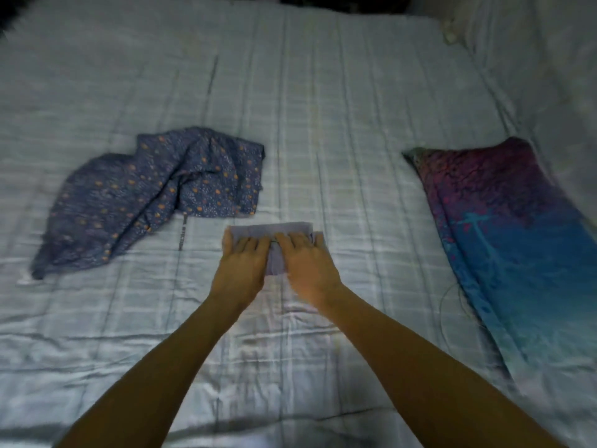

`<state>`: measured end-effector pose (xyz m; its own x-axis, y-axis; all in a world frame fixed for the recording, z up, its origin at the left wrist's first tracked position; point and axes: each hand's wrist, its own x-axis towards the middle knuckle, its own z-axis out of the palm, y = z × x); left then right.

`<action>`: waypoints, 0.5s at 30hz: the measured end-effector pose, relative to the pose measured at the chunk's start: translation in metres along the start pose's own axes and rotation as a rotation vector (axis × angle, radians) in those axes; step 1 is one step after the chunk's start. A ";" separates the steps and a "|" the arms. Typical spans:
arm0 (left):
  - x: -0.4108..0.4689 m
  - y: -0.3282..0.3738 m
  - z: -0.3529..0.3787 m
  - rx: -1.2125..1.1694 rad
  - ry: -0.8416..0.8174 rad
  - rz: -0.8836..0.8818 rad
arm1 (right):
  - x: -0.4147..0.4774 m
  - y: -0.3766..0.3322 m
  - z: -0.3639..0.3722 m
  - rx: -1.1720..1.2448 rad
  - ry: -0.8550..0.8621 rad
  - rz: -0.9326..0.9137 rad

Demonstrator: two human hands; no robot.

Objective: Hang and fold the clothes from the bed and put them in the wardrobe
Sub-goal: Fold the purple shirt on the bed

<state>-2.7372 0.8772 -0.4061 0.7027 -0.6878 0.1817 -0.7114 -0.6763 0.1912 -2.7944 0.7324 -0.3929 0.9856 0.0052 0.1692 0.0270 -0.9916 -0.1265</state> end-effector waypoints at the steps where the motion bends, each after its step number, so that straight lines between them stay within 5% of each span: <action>1: 0.001 0.001 -0.026 0.013 0.027 -0.017 | 0.007 -0.006 -0.023 -0.036 0.047 -0.039; 15: -0.158 -0.013 -0.393 0.497 0.466 -0.441 | 0.062 -0.254 -0.291 0.207 0.424 -0.714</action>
<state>-2.8360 1.0982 -0.0581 0.7726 -0.2246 0.5938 -0.2120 -0.9729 -0.0921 -2.7886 0.9466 -0.0660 0.5761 0.5301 0.6221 0.6884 -0.7251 -0.0196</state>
